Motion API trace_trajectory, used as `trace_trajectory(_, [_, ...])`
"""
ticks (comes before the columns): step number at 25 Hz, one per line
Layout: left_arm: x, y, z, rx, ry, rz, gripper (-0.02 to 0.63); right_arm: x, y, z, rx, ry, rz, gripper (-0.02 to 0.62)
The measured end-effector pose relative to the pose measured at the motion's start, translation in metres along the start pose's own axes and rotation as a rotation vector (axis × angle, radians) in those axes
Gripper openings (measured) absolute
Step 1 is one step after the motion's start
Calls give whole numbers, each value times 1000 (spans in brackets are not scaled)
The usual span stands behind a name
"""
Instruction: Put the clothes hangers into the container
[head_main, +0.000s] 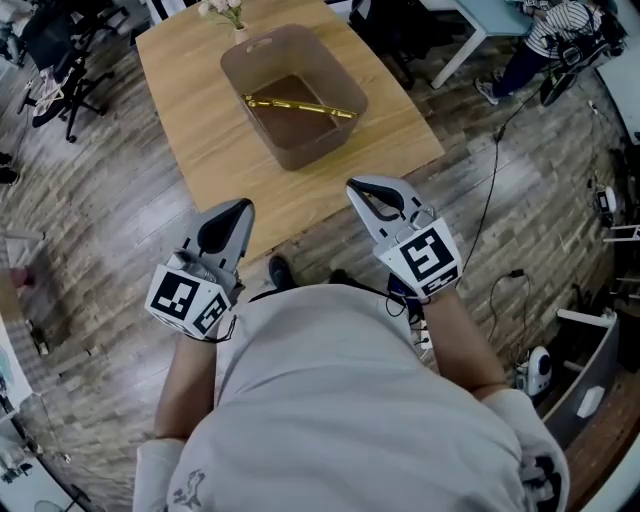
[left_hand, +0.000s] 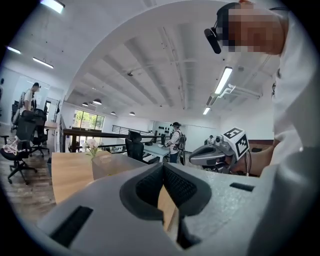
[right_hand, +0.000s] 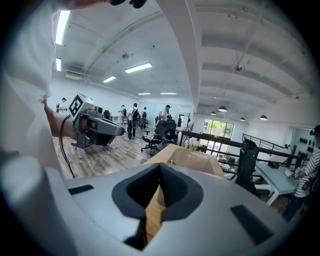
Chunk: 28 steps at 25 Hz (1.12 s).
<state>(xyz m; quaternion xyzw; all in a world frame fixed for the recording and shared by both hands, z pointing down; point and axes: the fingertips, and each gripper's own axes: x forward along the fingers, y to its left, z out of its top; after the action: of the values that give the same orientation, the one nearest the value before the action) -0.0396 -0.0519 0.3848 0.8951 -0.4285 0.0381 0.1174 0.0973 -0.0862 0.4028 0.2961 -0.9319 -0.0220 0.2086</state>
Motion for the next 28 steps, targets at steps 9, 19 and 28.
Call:
trace_trajectory(9, [7,-67,-29,-2,35,62,6,-63,-4,-31,-4,-31,76,5])
trace_trajectory(19, [-6,-101,-39,21,56,58,6,-96,14,-42,28,-57,65,6])
trace_trajectory(28, [-47,-110,-41,41,50,27,6,-110,59,-33,35,-66,29,5])
